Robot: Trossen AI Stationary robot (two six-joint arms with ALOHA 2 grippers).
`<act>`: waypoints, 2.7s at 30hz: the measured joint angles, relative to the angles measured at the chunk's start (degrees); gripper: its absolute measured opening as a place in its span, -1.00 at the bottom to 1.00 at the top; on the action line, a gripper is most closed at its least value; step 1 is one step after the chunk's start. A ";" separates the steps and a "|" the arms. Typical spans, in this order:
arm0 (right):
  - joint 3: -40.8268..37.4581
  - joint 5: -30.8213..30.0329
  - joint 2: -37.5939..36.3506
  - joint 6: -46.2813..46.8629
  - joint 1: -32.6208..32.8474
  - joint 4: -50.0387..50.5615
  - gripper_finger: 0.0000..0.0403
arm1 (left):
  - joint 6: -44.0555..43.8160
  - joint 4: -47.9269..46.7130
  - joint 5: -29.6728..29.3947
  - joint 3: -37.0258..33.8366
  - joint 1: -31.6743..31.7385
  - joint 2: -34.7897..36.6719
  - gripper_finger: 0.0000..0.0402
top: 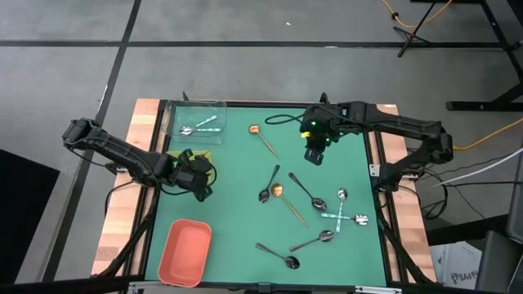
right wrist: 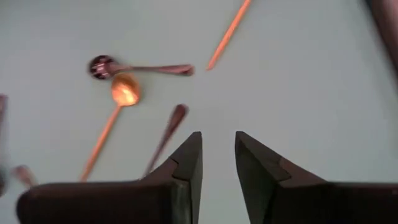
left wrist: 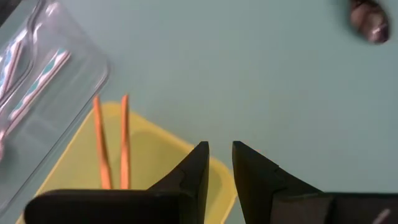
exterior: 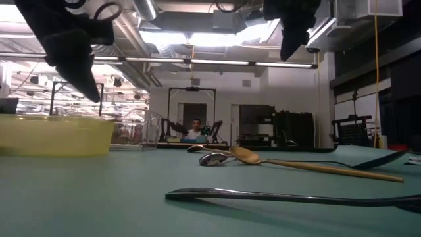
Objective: Sort silverware by color (type)
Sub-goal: Put the black spoon into the orange bin
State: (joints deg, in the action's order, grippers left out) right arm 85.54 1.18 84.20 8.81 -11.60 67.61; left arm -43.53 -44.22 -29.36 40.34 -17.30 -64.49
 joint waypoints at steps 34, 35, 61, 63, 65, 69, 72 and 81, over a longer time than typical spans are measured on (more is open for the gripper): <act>-29.37 2.16 5.75 23.97 17.40 -24.70 -0.58 | 3.68 5.09 -0.05 0.00 0.00 0.00 -0.68; -30.33 1.88 5.75 24.10 17.43 -26.28 -0.58 | 3.68 5.09 -0.05 0.00 0.00 0.00 -0.68; -34.68 -3.01 10.33 26.98 17.64 -33.57 -0.58 | 3.65 6.18 -0.02 0.00 0.01 0.02 -0.68; -34.64 -2.15 11.28 26.98 17.64 -33.70 -0.58 | 3.66 6.24 0.00 0.00 0.02 0.02 -0.68; -34.51 -1.16 12.03 26.96 17.64 -33.76 -0.58 | 3.66 6.32 0.00 0.00 0.02 0.02 -0.68; -34.40 -0.25 12.33 26.96 17.59 -33.43 -0.58 | 3.66 6.32 0.00 0.00 0.02 0.02 -0.68; -34.42 -0.17 12.33 26.95 17.57 -33.40 -0.58 | 3.66 6.33 0.00 0.00 0.00 0.02 -0.68; -34.51 -2.21 12.40 26.93 17.59 -33.26 -0.67 | 3.66 6.33 -0.09 0.00 0.02 0.02 -0.68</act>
State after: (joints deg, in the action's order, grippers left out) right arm 51.03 -1.04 96.61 35.75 6.00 34.35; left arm -39.88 -37.89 -29.45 40.34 -17.28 -64.47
